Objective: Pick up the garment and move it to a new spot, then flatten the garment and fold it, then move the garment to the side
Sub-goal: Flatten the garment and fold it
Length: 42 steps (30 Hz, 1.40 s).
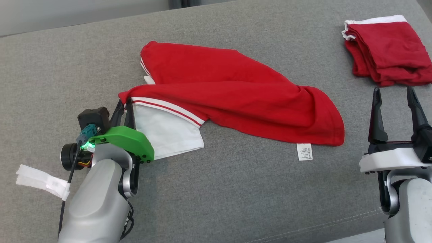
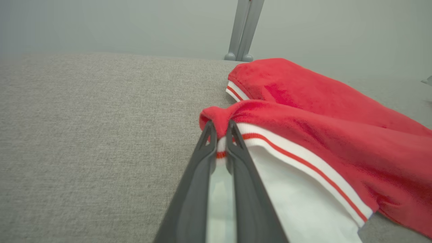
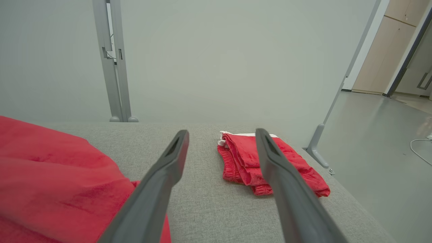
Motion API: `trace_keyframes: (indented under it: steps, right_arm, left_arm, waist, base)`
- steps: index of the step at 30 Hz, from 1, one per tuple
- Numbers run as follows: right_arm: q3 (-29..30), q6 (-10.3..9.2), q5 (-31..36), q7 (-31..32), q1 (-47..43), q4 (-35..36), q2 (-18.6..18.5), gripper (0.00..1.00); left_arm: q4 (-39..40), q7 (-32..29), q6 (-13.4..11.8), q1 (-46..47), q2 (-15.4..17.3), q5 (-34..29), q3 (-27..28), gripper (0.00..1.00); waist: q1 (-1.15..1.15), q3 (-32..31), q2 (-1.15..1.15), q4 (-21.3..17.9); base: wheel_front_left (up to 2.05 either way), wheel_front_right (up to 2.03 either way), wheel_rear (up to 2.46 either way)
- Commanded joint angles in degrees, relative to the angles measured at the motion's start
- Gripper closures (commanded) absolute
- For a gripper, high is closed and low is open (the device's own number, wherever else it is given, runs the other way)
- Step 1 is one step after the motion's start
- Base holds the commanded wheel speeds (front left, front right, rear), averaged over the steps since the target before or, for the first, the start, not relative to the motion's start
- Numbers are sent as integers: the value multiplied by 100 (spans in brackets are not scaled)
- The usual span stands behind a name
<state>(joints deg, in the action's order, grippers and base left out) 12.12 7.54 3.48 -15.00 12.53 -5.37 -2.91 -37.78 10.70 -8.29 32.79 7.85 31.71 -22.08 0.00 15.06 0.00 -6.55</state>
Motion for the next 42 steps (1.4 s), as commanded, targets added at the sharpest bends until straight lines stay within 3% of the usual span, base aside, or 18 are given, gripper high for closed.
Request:
trace_keyframes:
  steps: [1, 7, 15, 29, 34, 42]
  right_arm:
    - [13, -11, -54, -25, -25, -18, -2, 0]
    - [86, -11, -168, -25, -91, -74, -1, 0]
    - [-225, -11, -250, -25, -165, -116, -5, 0]
    - [-1290, -11, -759, -25, -604, -550, -9, 0]
    - [-1367, -11, -873, -25, -769, -602, -6, 0]
    - [-1442, -11, -781, -25, -821, -706, -7, 0]
  left_arm:
    - [-130, 89, 48, 128, -6, 36, 49, 0]
    - [-266, 416, 320, 89, -122, 178, 259, 0]
    - [999, 449, 620, -809, -338, -246, 686, 0]
    - [2130, 444, 439, -2531, -491, -674, 1016, 0]
    - [2346, 444, 261, -2887, -489, -644, 935, 0]
    - [2417, 445, 173, -3068, -489, -566, 790, 0]
  waist:
    - [0, 86, 0, -73]
    - [0, -8, 0, 57]
    - [0, -453, 0, 356]
    - [0, -1124, 0, 579]
    - [0, -1223, 0, 571]
    - [0, -1265, 0, 550]
  base:
    - [0, 0, 0]
    - [0, 0, 0]
    - [0, 0, 0]
    - [0, 0, 0]
    - [0, 0, 0]
    - [0, 0, 0]
